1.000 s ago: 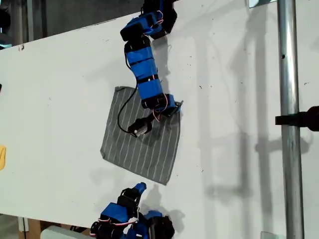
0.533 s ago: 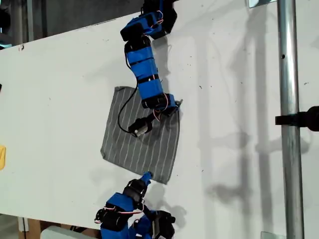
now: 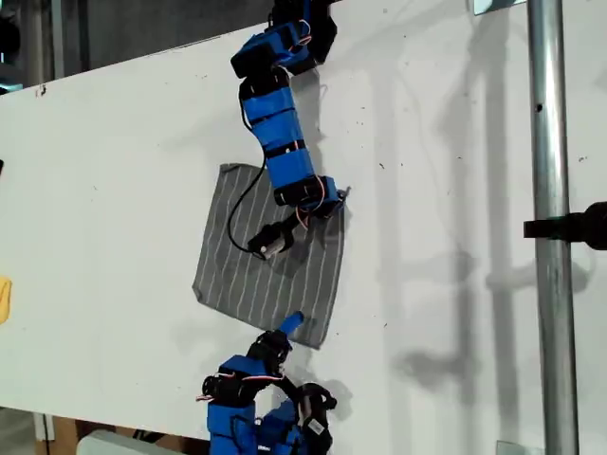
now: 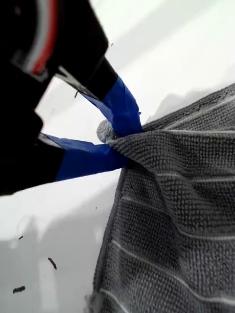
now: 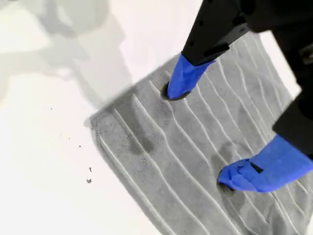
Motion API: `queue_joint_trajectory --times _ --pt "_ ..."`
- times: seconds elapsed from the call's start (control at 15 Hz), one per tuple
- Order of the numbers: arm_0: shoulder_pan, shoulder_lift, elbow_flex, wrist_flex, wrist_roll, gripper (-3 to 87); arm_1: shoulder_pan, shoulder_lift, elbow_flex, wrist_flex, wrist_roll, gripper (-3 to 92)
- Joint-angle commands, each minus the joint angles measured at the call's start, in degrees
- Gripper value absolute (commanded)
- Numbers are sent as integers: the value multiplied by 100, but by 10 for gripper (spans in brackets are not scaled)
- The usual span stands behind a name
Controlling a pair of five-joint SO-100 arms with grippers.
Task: Grasp corners of a towel and fold twice.
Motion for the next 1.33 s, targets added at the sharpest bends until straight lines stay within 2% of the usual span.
queue_joint_trajectory --times 0.0,0.33,0.53,0.73,0.8,0.87,0.93,1.27 --pt "-141 167 809 -809 -202 301 -114 562 -97 18 62 -3" --pt "396 193 1846 -1793 -1063 267 9 712 0 9 26 -3" --pt "905 202 2575 -2672 -1740 228 79 721 26 26 9 -3" --pt "1002 -18 2707 -2971 -1872 221 114 800 26 9 9 -3" --pt "993 -202 2681 -3085 -1854 185 123 844 26 18 9 -3" --pt "976 -343 2584 -3094 -1854 40 123 870 35 26 9 -3" --pt "949 -290 2505 -3041 -1854 -28 114 888 44 26 9 -3" --pt "879 378 896 -1521 -1731 -27 -62 1055 62 0 44 -3"
